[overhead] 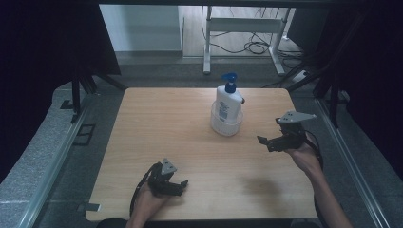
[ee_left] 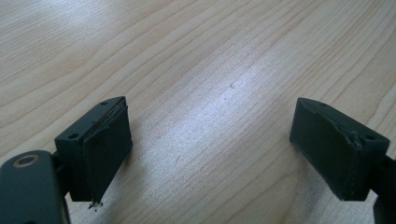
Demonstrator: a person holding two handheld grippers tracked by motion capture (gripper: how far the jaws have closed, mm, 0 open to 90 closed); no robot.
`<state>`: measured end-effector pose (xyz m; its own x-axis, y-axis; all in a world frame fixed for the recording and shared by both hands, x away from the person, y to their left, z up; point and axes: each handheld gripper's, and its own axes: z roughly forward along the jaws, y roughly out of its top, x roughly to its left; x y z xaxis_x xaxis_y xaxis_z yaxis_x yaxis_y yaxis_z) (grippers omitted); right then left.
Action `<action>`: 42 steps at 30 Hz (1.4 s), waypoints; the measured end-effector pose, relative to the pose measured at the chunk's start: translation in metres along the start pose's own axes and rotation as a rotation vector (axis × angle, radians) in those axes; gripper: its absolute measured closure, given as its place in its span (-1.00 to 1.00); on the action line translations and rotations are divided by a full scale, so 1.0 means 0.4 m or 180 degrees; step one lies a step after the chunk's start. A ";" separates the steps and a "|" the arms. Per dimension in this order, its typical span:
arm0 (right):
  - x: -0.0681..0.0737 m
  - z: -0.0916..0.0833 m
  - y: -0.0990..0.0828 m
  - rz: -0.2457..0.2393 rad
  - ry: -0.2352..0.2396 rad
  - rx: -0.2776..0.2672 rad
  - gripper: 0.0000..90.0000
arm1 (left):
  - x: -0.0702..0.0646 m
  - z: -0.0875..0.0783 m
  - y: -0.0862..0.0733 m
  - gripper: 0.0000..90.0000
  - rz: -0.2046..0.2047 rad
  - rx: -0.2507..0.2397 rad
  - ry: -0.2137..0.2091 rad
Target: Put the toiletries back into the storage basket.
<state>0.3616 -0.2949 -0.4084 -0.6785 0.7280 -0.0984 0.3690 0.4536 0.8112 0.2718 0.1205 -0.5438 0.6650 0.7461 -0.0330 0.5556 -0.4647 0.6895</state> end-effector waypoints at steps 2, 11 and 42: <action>0.002 -0.004 -0.006 0.0003 -0.0011 0.0005 -1.00 | 0.000 0.000 0.000 -0.73 -0.0002 -0.0001 -0.0002; 0.019 -0.044 -0.065 -0.0019 -0.0067 0.0101 -1.00 | 0.000 0.000 0.000 -0.73 -0.0005 0.0001 0.0004; 0.102 -0.045 -0.238 0.0118 -0.0044 0.0230 -1.00 | -0.004 -0.010 -0.011 -0.73 -0.0038 -0.0005 0.0043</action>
<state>0.2874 -0.3176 -0.4795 -0.6549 0.7517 -0.0774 0.4390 0.4618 0.7707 0.2664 0.1231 -0.5438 0.6516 0.7579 -0.0314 0.5626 -0.4551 0.6902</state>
